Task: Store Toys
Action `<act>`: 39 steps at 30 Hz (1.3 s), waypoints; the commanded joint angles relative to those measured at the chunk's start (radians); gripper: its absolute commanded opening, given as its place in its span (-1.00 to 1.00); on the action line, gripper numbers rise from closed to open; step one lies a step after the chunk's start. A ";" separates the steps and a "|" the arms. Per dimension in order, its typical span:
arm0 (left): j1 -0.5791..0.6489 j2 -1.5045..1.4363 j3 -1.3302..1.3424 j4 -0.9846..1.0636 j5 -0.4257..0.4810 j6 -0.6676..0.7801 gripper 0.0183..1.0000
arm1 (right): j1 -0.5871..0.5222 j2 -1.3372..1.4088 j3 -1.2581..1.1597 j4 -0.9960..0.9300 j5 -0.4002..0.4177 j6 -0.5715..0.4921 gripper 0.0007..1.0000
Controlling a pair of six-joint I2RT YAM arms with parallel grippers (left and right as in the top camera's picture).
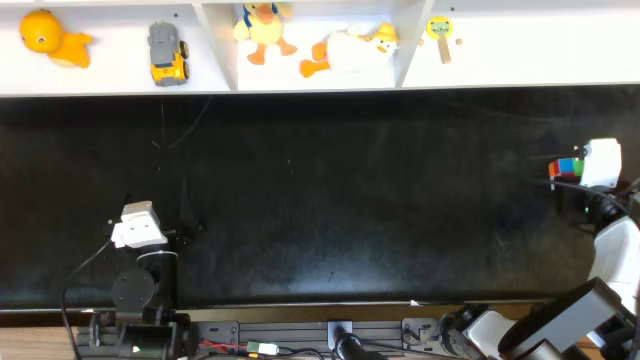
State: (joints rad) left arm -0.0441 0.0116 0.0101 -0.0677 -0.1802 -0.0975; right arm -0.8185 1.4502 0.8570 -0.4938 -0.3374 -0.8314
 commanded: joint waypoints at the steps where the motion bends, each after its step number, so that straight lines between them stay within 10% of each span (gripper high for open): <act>1: 0.003 -0.010 -0.002 -0.002 -0.005 0.021 1.00 | 0.038 -0.026 0.108 0.005 -0.010 0.063 -0.36; 39: 0.003 -0.010 -0.002 -0.002 -0.005 0.021 1.00 | 0.310 0.319 0.605 -0.019 -0.002 0.103 -0.39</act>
State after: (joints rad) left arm -0.0444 0.0116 0.0101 -0.0673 -0.1802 -0.0975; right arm -0.5259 1.7508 1.4212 -0.5171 -0.3325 -0.7368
